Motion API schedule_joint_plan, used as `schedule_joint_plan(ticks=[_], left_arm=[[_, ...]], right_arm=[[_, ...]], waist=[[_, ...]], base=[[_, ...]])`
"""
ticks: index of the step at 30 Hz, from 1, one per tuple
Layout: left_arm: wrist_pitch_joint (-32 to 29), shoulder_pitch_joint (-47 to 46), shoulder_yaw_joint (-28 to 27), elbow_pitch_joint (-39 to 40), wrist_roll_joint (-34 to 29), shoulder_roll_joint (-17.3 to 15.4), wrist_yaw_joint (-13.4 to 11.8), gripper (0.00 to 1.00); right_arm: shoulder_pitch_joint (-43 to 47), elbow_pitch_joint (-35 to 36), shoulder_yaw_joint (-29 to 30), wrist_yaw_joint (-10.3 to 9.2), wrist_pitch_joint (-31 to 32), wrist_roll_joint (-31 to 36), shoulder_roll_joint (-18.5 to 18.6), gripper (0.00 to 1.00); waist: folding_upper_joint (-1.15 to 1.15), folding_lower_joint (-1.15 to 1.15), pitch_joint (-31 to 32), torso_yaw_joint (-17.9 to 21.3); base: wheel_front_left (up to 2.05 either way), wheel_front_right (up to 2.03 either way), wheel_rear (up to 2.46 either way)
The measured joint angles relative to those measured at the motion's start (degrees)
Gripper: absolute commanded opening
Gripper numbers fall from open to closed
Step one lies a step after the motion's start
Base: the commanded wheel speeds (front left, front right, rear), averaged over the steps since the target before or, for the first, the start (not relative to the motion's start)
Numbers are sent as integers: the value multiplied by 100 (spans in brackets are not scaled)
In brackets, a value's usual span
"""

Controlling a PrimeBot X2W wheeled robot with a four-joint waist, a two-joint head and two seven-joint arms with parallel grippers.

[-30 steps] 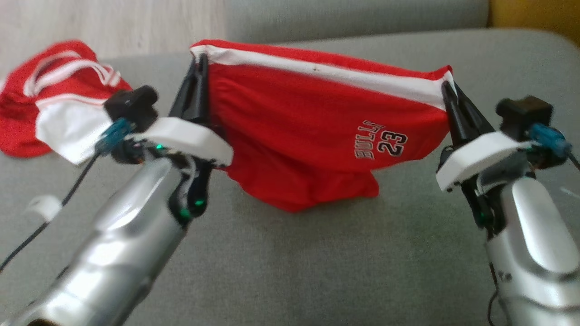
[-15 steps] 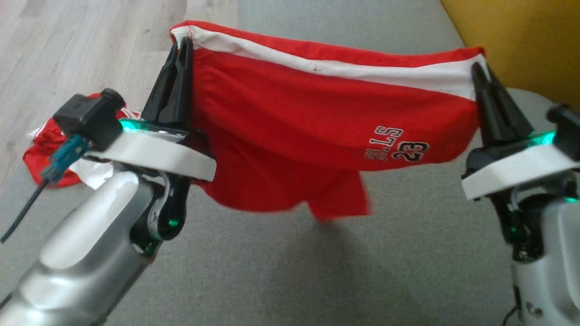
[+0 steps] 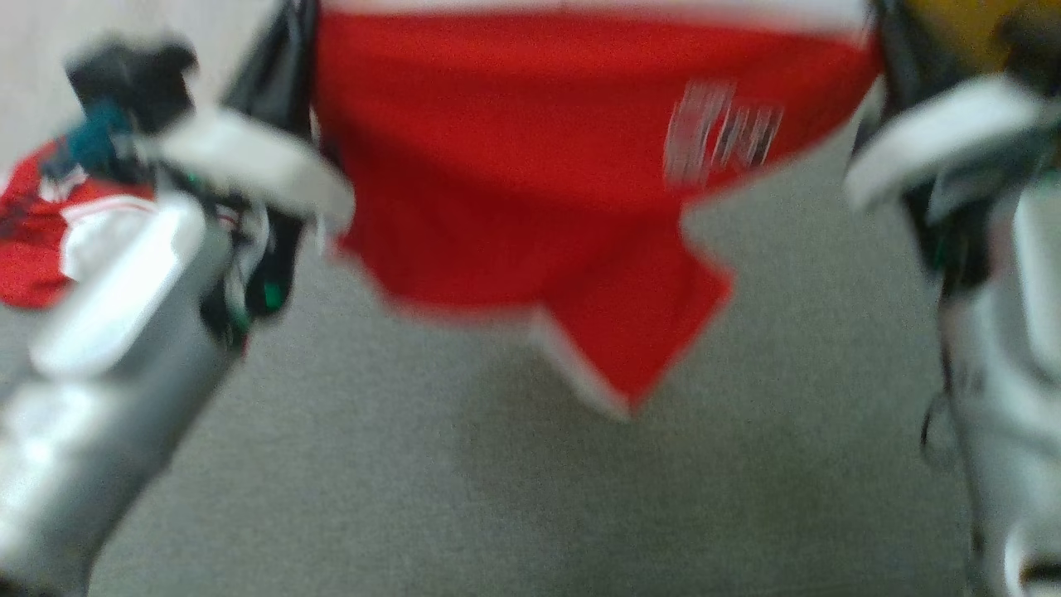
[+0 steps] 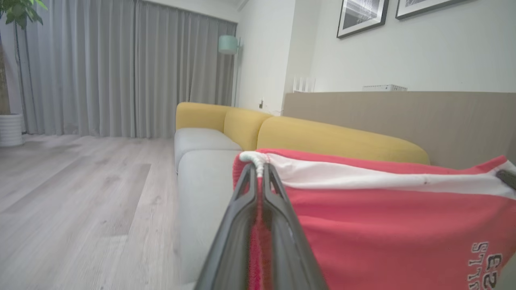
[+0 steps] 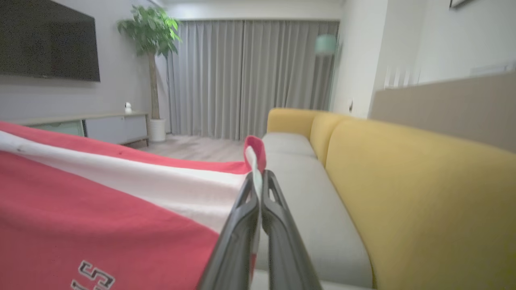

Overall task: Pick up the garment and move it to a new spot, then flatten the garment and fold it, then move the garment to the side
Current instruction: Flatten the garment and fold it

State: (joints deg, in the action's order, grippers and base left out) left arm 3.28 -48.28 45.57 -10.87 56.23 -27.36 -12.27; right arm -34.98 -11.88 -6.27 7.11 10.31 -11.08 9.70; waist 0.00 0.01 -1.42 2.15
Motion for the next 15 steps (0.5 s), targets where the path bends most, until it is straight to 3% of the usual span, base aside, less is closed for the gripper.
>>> schedule_joint_plan(ticks=[8,15], left_arm=[[851,-1753,-471,-1193,-286,602,474,0],[1020,-1329,-508,-1619,-274,728,799,0]], right_arm=[[-2302,-1335,365,0,-1566,590,-266,0],[-1980,-2169,101,0,-2147,650,-442,0]], waist=[[0,1,-827,172],[0,1,-1324,292]], base=[[0,0,0],[0,0,0]])
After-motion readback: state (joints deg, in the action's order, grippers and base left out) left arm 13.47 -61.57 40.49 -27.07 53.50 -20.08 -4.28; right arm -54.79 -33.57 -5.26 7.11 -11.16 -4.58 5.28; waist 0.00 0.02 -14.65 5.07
